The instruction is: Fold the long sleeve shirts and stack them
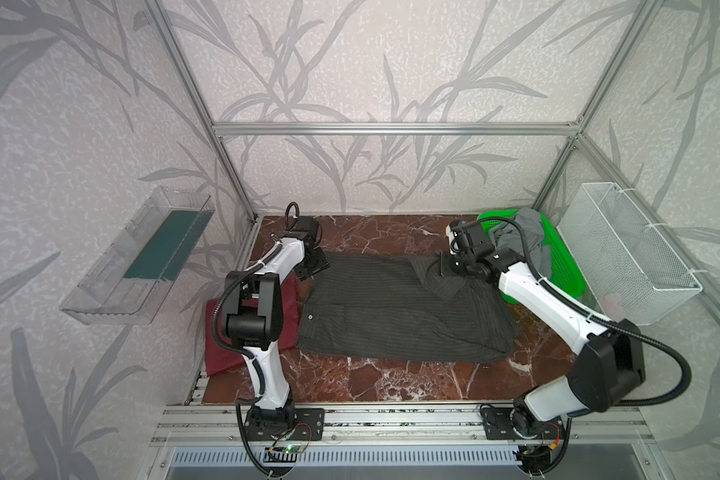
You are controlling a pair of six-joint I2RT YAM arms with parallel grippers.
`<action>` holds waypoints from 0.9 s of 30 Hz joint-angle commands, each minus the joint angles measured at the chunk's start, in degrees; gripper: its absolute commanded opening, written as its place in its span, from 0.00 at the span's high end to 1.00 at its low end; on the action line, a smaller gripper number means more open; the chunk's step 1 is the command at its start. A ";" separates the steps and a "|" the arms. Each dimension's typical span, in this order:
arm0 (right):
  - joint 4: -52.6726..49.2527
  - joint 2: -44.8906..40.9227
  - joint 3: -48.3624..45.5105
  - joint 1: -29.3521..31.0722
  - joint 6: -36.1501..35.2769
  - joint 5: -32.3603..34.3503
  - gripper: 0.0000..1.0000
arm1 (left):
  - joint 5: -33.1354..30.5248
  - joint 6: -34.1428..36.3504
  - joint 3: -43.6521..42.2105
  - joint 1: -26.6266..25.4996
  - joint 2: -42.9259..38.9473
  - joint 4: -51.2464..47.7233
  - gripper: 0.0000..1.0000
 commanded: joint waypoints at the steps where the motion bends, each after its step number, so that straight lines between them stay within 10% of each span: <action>1: 1.37 -5.92 4.25 -1.81 0.00 3.73 1.00 | 1.94 -1.40 1.23 0.50 0.26 0.94 0.38; 27: 3.97 -11.68 28.24 -1.89 -3.58 -5.48 1.00 | -4.65 -2.07 34.20 -1.61 24.23 -11.25 0.39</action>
